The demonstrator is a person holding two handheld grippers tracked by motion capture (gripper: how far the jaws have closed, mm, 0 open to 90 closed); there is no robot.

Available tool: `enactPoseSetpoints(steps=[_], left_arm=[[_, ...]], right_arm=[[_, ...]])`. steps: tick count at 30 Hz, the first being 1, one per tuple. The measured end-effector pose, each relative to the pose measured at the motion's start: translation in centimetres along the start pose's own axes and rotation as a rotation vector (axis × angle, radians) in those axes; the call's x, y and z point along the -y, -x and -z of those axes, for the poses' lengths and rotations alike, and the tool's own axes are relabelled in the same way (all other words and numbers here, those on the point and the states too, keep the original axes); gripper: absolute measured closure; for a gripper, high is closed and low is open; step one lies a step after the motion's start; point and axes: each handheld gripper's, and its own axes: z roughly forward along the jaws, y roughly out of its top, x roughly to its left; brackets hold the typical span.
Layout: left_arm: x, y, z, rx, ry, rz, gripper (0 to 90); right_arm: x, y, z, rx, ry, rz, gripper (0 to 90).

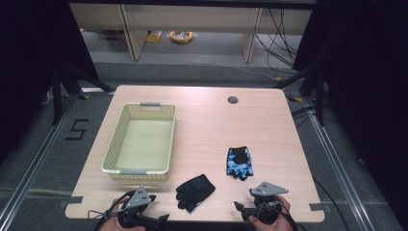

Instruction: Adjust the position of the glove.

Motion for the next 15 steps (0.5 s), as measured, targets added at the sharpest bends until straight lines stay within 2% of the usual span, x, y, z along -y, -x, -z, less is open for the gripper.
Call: enactPoseSetpoints(steps=[1,3,4,6,8,11,13,15], left_arm=[[-0.02,-0.08,0.03,-0.006,-0.007,-0.009,19.2],[-0.02,-0.08,0.03,-0.005,-0.006,-0.010,19.2],[-0.02,-0.09,0.03,-0.004,-0.006,-0.010,19.2],[-0.07,-0.11,0.09,0.003,-0.002,-0.023,19.2],[-0.08,0.00,0.00,0.003,0.013,-0.011,19.2],[-0.05,-0.07,0.00,-0.008,-0.002,-0.009,19.2],[-0.04,-0.06,-0.09,-0.011,0.001,-0.008,19.2],[-0.07,-0.01,-0.05,-0.011,-0.003,-0.007,19.3]], right_arm=[[-0.01,0.04,-0.06,0.001,0.005,0.011,29.6],[-0.06,-0.08,0.01,0.000,-0.001,-0.007,29.6],[-0.06,0.03,-0.05,-0.002,0.008,0.011,29.6],[-0.13,-0.04,-0.03,-0.003,0.006,0.010,29.6],[-0.17,-0.10,-0.14,-0.010,0.008,0.009,29.9],[-0.34,-0.37,-0.11,-0.011,0.013,-0.004,31.1],[-0.60,-0.36,-0.40,-0.016,0.023,0.037,33.0],[-0.71,-0.62,-0.47,-0.030,0.022,0.020,33.6]])
